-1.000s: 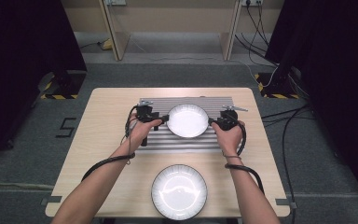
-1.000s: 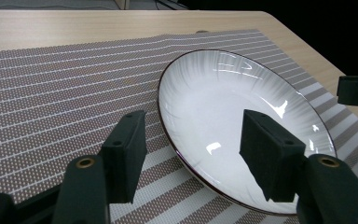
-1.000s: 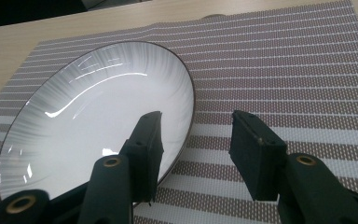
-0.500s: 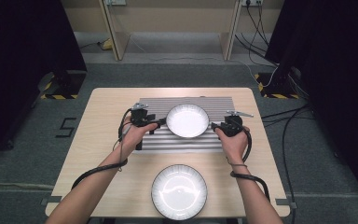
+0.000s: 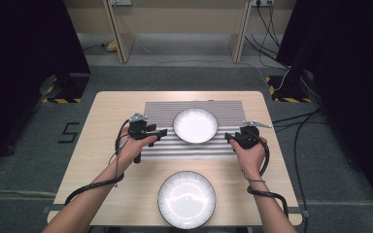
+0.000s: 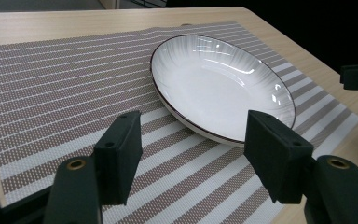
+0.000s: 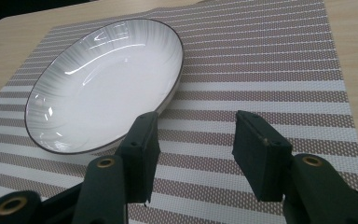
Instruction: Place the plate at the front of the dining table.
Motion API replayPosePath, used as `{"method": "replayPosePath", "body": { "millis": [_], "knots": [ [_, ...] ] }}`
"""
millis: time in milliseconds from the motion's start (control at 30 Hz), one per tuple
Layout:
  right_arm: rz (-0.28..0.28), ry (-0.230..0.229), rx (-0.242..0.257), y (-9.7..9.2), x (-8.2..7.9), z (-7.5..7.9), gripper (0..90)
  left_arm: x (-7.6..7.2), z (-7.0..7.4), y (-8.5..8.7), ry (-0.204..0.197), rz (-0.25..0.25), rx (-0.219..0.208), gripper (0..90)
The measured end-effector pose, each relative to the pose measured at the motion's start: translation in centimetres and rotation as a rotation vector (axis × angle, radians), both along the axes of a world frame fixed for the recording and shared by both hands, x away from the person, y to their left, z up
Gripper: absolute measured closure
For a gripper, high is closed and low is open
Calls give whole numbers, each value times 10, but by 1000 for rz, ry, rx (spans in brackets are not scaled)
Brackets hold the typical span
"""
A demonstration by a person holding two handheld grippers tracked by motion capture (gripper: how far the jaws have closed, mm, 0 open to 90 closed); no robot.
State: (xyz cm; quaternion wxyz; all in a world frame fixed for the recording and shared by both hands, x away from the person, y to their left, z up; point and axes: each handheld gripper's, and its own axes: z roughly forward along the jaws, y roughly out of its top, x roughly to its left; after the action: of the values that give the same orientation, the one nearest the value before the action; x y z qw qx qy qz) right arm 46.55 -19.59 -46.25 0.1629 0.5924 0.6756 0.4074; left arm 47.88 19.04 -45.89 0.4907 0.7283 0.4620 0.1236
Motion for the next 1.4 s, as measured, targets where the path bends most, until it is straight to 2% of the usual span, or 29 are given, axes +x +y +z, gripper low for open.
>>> {"method": "replayPosePath", "body": {
  "millis": [133,300,433,500,633,700,800,1067,1400],
  "knots": [
    [0,-3,0,-4,-9,0,504,-10,1,3,-14,-19,6,364],
    [1,-4,-1,-7,-18,0,499,-20,1,7,-40,-20,-11,369],
    [0,-8,4,-10,-25,0,498,-28,0,10,-52,-31,0,370],
    [-2,-10,0,-12,-28,0,497,-31,-1,12,-49,-27,-11,370],
    [-6,-11,-9,-15,-34,-1,496,-36,-3,19,-70,-7,-15,378],
    [-5,-13,-10,-17,-38,-2,496,-37,-4,19,-68,-8,-16,378],
    [-12,-11,-2,-20,-44,-2,495,-46,-7,24,-60,-18,-22,377],
    [-26,-18,3,-28,-58,-4,495,-61,-7,31,-72,-26,-34,376],
    [-41,-24,4,-37,-77,-5,494,-82,-8,45,-85,-10,-51,375]
  ]
}}
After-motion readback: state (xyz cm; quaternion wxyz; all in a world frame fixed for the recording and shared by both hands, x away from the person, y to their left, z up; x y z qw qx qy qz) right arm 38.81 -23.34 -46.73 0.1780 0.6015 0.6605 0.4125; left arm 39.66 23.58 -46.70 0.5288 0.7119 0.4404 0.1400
